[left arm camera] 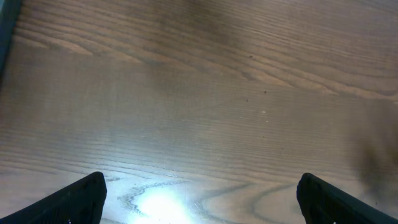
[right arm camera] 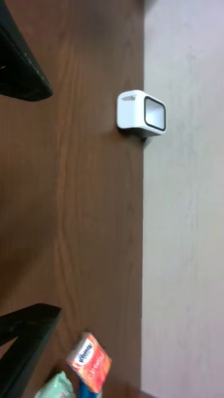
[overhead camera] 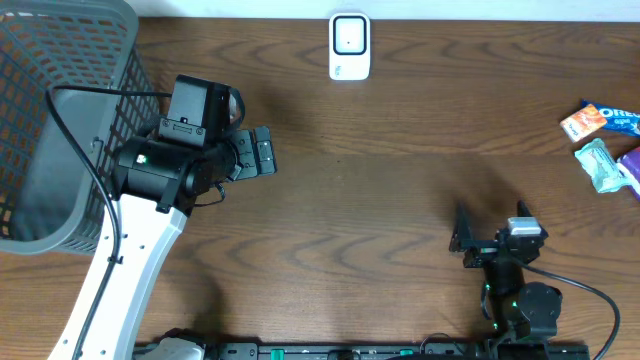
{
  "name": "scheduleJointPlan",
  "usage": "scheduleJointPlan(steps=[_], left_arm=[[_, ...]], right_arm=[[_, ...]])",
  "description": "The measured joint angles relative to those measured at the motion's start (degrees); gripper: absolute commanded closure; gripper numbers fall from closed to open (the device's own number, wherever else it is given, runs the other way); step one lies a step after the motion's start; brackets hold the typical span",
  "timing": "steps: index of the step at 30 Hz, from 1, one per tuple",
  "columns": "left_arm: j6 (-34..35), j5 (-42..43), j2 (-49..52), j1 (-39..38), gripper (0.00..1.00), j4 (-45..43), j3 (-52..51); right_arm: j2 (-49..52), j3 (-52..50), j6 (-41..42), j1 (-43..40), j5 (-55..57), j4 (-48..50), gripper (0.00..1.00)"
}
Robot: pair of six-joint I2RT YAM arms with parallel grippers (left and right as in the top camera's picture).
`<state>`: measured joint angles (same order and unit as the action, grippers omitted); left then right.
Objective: Scan the item barcode
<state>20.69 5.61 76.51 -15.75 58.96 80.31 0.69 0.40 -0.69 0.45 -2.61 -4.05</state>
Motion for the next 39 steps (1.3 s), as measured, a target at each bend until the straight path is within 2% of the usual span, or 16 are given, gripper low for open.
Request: scheduleJointPlan(steps=[35, 39], left_arm=[[0.00, 0.00, 0.00, 0.00, 0.02, 0.00, 0.00], [-3.98, -3.23, 0.00, 0.00, 0.02, 0.81, 0.00]], right_arm=[[0.00, 0.00, -1.46, 0.00, -0.17, 0.04, 0.01], [0.00, 0.00, -1.46, 0.00, -0.17, 0.04, 0.01]])
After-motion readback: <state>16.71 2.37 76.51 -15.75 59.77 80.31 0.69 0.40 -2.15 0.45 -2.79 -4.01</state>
